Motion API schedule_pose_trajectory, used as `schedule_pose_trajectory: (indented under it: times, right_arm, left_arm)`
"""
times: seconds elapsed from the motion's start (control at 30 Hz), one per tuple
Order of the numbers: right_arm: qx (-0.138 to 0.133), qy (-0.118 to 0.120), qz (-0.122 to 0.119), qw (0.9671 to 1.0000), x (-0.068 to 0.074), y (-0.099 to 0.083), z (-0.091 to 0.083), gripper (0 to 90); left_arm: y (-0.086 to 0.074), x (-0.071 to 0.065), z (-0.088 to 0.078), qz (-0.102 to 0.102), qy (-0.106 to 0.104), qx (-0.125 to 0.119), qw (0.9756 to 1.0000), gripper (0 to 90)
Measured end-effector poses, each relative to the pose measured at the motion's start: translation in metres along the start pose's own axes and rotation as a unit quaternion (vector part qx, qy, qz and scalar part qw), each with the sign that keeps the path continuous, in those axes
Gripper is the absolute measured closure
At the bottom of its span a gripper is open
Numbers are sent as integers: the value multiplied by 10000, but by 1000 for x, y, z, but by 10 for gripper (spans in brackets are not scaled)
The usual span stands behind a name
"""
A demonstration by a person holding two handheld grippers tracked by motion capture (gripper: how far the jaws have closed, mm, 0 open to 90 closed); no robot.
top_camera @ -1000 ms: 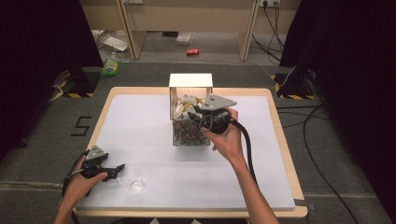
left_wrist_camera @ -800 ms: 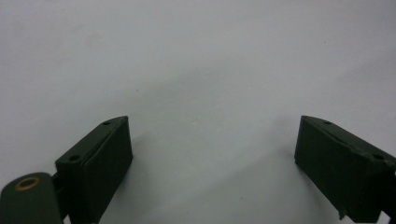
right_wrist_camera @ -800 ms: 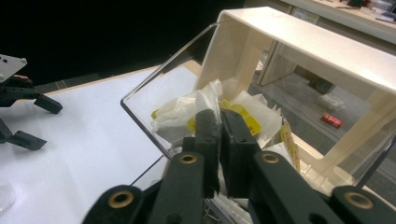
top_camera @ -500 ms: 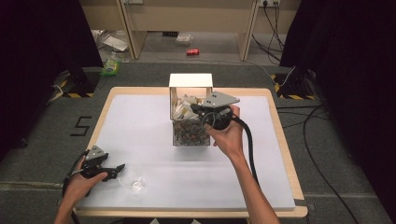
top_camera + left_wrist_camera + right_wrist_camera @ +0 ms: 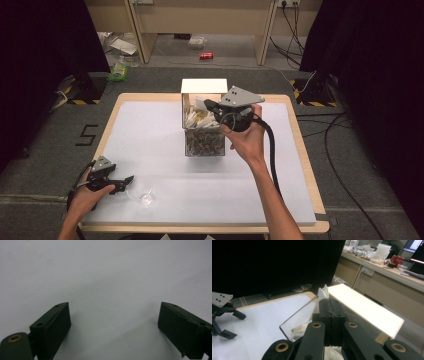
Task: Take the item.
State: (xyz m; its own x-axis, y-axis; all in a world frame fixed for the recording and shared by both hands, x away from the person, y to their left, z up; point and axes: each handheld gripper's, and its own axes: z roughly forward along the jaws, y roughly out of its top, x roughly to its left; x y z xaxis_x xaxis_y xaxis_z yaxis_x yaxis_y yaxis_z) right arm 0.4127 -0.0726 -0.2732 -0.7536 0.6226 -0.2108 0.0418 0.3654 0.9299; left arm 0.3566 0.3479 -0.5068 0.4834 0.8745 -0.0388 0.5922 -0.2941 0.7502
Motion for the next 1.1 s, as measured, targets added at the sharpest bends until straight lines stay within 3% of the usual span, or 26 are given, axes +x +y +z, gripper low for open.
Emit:
schedule_pose_trajectory:
  times: [0.4,0.63,1.1]
  right_arm:
    - [-238,-42,-126,9996,3,23,-12,900]
    - [-319,14,-123,9994,7,26,-13,900]
    - [-598,393,-152,9973,28,30,-16,900]
  left_arm:
    - [0,0,0,-6,-4,2,10000,104]
    - [0,0,0,-6,-4,2,10000,105]
    - [0,0,0,-5,1,-2,10000,104]
